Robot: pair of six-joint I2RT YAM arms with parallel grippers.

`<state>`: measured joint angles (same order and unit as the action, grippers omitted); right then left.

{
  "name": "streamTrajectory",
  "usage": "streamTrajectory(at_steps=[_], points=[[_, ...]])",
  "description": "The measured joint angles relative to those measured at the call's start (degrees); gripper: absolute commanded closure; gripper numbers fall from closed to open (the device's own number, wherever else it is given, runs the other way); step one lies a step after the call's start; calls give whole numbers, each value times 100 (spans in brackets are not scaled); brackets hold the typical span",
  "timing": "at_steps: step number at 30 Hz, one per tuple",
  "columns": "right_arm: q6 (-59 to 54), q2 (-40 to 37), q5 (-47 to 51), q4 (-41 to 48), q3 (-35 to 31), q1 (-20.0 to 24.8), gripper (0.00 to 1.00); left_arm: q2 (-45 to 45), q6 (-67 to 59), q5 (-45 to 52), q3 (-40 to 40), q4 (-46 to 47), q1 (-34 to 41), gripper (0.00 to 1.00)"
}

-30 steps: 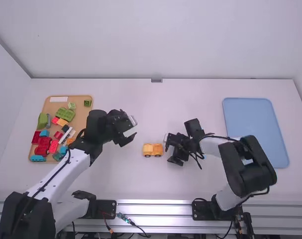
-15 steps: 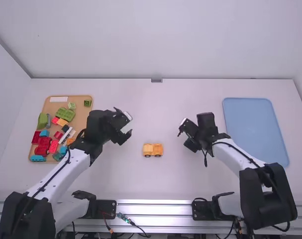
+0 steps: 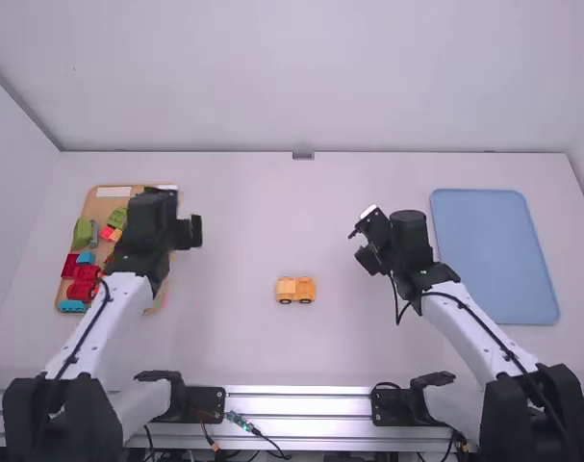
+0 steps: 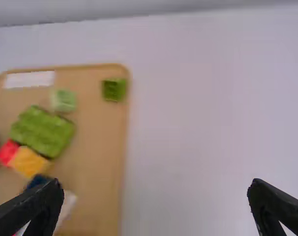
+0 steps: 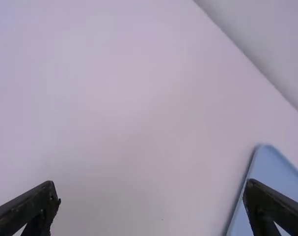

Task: Assemble lego blocks to make yellow taxi

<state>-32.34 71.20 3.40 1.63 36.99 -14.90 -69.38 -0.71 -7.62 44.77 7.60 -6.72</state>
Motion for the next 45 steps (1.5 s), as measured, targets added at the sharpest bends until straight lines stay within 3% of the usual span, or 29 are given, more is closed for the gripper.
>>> streamTrajectory(at_steps=[4, 13, 17, 31, 35, 38, 45], points=[[37, -94, -120, -2, 0, 0, 1, -234, 654, 9, 470, 164, -691, 1], [46, -94, -177, -72, 0, 2, 1, -481, 1161, -35, 505, -157, -811, 1], [46, -94, -177, -146, 0, 0, 1, -693, 1611, -155, 789, 520, -894, 1], [46, -94, -190, -144, 0, 0, 1, -3600, 2833, -275, 4339, 3552, -1961, 0], [48, -94, -179, -144, 0, 0, 1, -4186, 2990, -267, 4671, 3661, -2188, 2], [48, -94, -197, -144, 0, 0, 1, -4415, 3029, -76, 4677, 3582, -2321, 15], [46, -94, -188, -140, 0, 0, 1, -4551, 3077, 365, 4402, 3069, -2470, 27]])
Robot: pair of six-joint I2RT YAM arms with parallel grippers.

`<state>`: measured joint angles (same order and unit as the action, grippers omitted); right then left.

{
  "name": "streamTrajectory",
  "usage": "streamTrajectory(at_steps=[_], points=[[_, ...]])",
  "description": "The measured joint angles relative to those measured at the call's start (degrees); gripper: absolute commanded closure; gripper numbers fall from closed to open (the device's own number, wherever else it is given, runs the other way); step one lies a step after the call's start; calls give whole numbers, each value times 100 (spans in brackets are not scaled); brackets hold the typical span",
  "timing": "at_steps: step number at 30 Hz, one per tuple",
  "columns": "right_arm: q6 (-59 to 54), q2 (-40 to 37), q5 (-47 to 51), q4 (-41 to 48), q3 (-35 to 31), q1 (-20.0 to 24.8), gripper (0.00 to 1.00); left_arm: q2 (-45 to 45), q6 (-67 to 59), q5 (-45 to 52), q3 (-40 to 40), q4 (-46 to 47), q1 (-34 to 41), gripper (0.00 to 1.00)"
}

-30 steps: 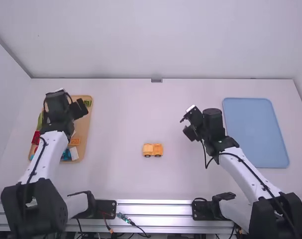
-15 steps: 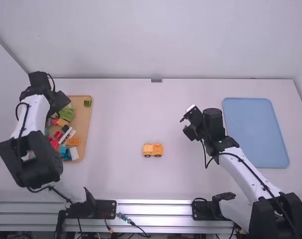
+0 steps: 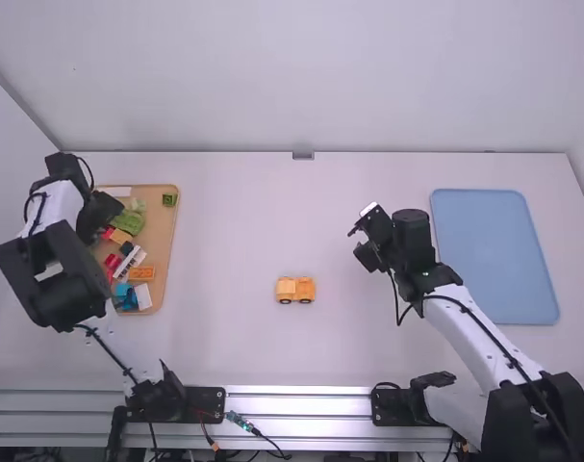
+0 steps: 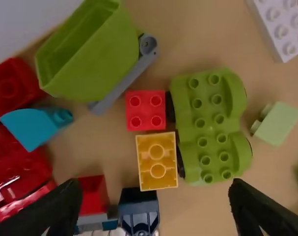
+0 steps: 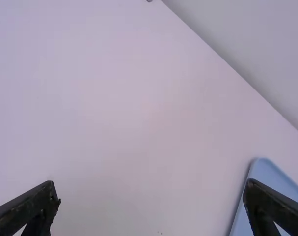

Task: Assemble lego blocks to make yellow taxi

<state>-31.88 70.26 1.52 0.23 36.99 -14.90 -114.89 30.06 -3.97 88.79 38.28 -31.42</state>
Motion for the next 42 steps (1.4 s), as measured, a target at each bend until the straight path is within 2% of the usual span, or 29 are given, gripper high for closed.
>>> streamTrajectory(at_steps=[4, 5, 11, 18, 23, 26, 34, 42], points=[[2, 0, -2, -2, 0, 0, 1, -2, 26, 101, -330, -234, -2, 33], [2, 0, -13, 2, 0, 0, 1, -2, 37, 146, -466, -352, -2, 43], [2, 0, -4, 4, 0, 0, 1, -2, 42, 365, -1027, -946, -2, 43], [2, 0, -9, 20, 0, 0, 1, -2, 44, 398, -1351, -1427, -2, 48], [2, 0, -9, 46, 0, 0, 1, -2, 42, 398, -1526, -1797, -2, 48], [0, 0, 2, 59, 0, 0, 1, -2, 46, 387, -1580, -1864, -2, 48], [2, 0, 2, 63, 0, 2, 1, -2, 170, 374, -1600, -1932, -4, 55], [2, 0, 13, 105, 0, 0, 1, -2, 168, 372, -1602, -1987, -2, 54]])
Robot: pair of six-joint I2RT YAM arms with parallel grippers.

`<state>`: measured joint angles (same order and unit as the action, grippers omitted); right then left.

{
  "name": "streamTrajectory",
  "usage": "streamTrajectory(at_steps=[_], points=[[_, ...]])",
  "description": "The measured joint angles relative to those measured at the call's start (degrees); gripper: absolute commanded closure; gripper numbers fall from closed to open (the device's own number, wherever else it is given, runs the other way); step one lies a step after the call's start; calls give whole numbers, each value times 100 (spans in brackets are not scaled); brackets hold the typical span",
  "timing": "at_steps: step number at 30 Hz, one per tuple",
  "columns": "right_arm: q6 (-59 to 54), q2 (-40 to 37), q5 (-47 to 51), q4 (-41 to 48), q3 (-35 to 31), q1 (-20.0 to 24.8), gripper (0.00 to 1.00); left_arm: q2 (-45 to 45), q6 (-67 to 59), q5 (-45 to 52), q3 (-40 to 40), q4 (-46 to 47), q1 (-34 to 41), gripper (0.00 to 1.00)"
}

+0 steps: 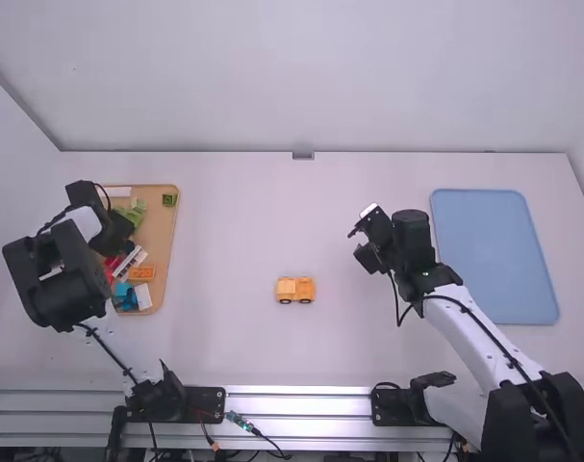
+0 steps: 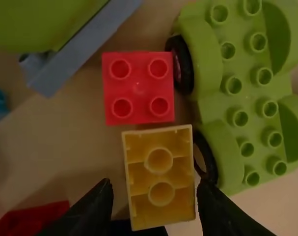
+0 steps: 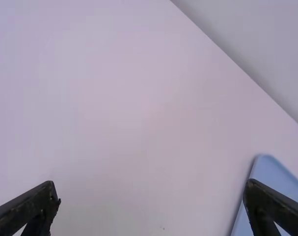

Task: Assemble lego blocks to make yellow taxi

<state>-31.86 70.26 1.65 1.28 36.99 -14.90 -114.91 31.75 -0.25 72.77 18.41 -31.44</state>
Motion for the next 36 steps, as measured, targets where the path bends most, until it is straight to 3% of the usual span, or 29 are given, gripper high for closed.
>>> streamTrajectory(at_steps=[6, 11, 18, 24, 26, 27, 28, 36], points=[[0, 0, -7, 4, 0, 0, 1, 0, 20, 2, -249, -184, 0, 56], [0, 0, -17, 4, 0, 0, 1, 0, 20, -39, -284, -308, 0, 68], [0, 0, -11, 98, 0, 0, 1, 0, 22, -39, -293, -463, 0, 75], [-20, 0, -286, 299, 0, 0, 1, 0, 2, -39, -302, -461, 0, 68], [-96, 0, -492, 234, 0, 0, 1, 0, -2, -39, -302, -433, 0, 81], [-114, 0, -560, 221, 0, 2, 1, 0, -2, -39, -302, -409, 0, 94], [-131, 0, -640, 210, 0, 0, 1, 0, -2, -42, -295, -380, 0, 98], [-181, 0, -1412, 181, 0, 0, 1, 0, -26, -37, -4, 177, 0, 98]])
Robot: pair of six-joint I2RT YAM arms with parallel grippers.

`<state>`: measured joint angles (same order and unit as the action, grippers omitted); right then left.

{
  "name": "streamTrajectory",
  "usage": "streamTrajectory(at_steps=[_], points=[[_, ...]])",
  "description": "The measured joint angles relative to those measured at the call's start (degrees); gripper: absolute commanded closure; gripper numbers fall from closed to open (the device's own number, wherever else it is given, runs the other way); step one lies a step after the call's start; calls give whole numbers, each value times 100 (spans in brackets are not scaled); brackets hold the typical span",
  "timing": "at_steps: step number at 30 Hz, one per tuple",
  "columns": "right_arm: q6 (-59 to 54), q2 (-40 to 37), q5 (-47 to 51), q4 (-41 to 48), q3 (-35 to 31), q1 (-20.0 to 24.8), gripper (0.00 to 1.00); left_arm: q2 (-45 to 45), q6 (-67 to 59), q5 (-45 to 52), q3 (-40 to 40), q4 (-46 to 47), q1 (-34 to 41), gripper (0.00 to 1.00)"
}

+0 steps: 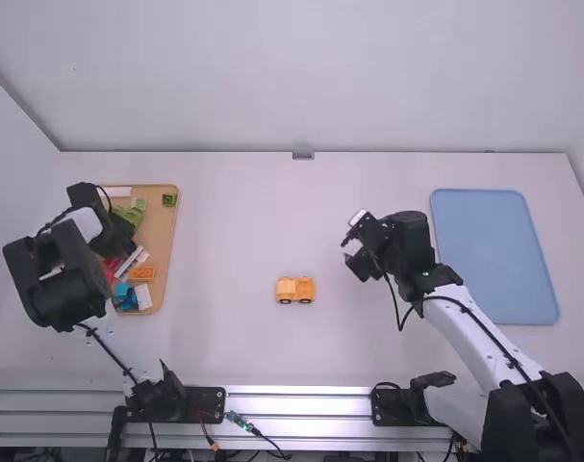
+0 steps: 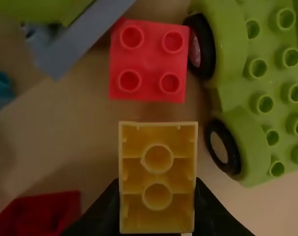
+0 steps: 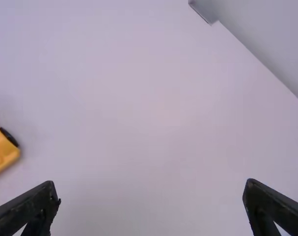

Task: Assemble lego blocks to make yellow taxi

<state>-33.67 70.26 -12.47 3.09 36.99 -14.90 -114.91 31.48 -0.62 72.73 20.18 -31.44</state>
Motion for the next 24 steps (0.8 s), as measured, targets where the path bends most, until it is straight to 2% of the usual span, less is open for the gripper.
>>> streamTrajectory(at_steps=[7, 14, 24], points=[[-35, 0, -599, -256, 0, 0, 1, 0, -205, 0, 551, 372, 0, 98], [76, 0, -802, -299, 0, 0, 1, 0, -289, 13, 726, 599, 0, 98], [1010, 55, -820, -1200, 0, 0, 1, 229, -1019, 1054, 627, 400, 9, 98]])
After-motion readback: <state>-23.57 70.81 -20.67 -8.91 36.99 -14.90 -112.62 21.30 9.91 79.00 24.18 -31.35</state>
